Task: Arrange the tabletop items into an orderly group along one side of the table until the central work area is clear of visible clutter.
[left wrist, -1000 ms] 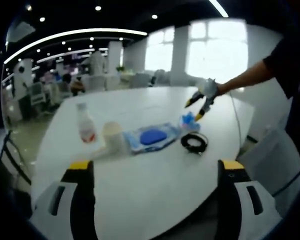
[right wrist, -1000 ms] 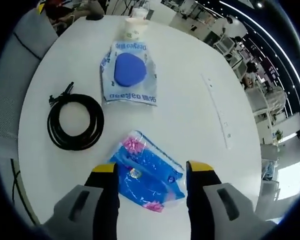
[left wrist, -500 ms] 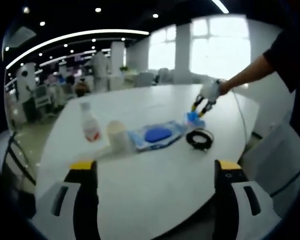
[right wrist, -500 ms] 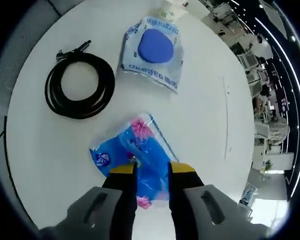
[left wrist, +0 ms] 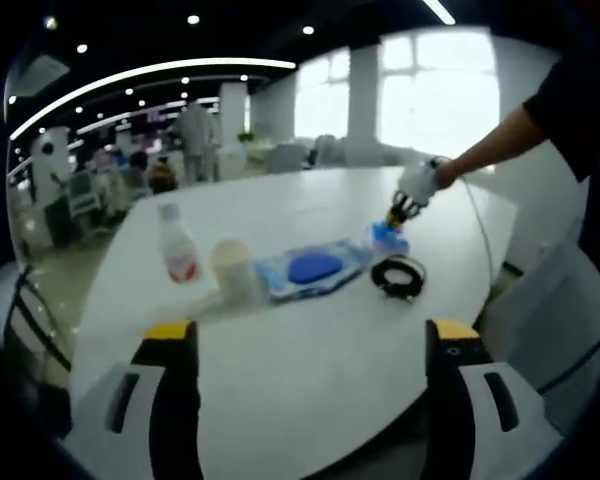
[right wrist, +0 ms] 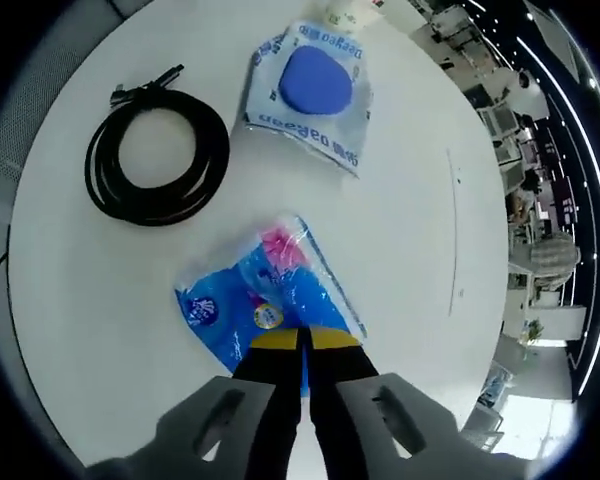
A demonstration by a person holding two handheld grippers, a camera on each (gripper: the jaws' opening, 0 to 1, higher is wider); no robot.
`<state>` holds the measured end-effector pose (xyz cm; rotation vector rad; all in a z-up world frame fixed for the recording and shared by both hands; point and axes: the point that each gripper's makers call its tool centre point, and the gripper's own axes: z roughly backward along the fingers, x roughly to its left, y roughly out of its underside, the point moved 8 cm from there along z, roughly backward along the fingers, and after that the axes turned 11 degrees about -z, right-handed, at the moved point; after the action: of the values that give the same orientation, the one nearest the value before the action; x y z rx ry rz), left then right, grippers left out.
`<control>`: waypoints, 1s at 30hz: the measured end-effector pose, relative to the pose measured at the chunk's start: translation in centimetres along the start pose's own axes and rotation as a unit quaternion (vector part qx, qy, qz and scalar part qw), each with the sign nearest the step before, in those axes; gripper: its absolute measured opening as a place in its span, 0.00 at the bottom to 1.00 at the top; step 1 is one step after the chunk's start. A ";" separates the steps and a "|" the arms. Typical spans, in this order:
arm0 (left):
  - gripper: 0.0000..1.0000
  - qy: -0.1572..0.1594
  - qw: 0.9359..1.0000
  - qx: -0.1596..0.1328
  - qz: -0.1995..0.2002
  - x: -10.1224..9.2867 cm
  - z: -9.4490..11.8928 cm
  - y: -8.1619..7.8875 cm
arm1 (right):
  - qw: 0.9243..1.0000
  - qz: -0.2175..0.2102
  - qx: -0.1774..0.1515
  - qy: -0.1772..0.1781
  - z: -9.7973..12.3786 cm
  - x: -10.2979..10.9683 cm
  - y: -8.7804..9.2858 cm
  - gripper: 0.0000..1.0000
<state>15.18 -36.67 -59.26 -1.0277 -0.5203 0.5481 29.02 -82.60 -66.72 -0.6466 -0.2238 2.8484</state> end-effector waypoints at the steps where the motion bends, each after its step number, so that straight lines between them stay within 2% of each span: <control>1: 0.90 0.000 1.000 0.000 0.000 0.0 0.0 0.0 | 1.000 -0.002 0.000 0.000 0.1 -0.1 0.0 0.00; 7: 0.89 0.002 1.000 0.000 -0.002 -0.1 0.0 -0.1 | 0.999 -0.045 -0.015 0.004 1.0 -0.5 0.2 0.00; 15: 0.89 0.002 1.000 -0.003 -0.004 -0.1 0.1 -0.1 | 0.998 -0.064 -0.027 0.001 1.7 -0.6 -0.2 0.00; 23: 0.89 0.005 1.000 -0.002 -0.009 -0.2 0.1 0.0 | 0.999 -0.036 -0.038 -0.009 1.7 0.0 -1.4 0.00; 30: 0.88 0.002 1.000 -0.002 -0.010 -0.1 0.1 0.0 | 0.998 -0.030 -0.044 -0.013 1.5 0.2 -2.4 0.00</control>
<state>15.05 -36.70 -59.22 -1.0255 -0.5272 0.5273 28.63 -80.41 -64.98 -0.6090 -0.3685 2.8032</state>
